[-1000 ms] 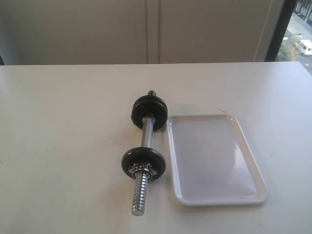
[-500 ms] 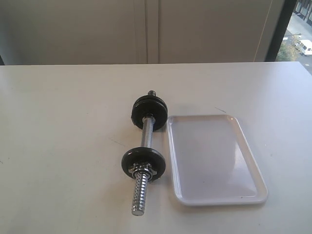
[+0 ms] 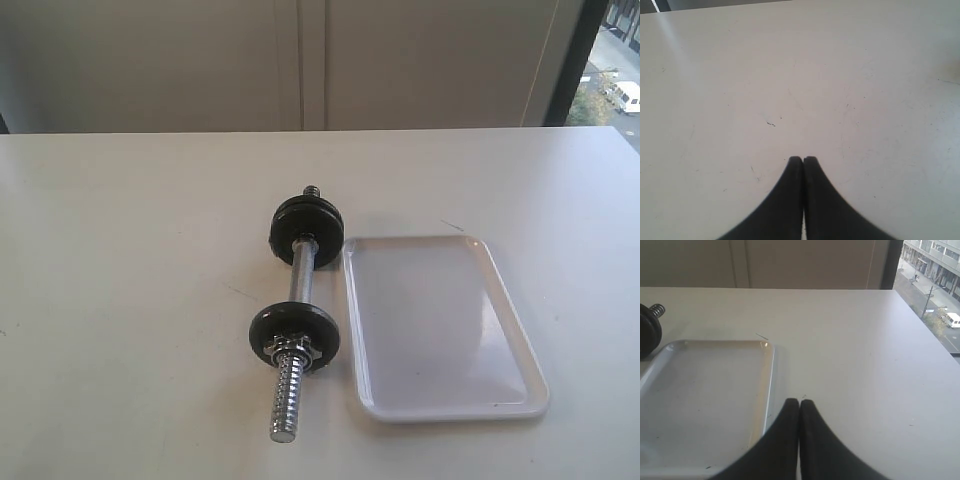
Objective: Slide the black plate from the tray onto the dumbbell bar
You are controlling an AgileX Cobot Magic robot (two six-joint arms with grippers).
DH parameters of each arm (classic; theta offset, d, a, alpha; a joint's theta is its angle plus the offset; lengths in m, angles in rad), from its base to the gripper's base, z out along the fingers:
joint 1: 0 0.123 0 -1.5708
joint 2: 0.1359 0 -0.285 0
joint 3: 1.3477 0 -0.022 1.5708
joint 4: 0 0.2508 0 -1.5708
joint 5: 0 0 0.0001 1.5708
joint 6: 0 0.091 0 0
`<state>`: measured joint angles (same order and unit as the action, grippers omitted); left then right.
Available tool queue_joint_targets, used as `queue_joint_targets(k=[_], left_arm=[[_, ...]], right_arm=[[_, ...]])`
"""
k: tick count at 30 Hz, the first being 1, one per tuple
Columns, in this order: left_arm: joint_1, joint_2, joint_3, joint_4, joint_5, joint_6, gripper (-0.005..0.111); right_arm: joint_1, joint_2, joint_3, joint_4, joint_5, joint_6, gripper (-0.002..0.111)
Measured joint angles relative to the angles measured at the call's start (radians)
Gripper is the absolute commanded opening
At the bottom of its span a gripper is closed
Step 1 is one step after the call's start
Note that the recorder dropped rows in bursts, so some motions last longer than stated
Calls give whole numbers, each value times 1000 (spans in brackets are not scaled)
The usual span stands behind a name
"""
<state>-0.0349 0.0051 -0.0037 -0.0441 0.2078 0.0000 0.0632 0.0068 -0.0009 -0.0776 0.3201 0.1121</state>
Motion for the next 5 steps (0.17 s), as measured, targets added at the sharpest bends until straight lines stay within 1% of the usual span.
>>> queue_joint_targets(k=[5], left_arm=[[0,0,0,0,0,0,0]], right_arm=[[0,0,0,0,0,0,0]])
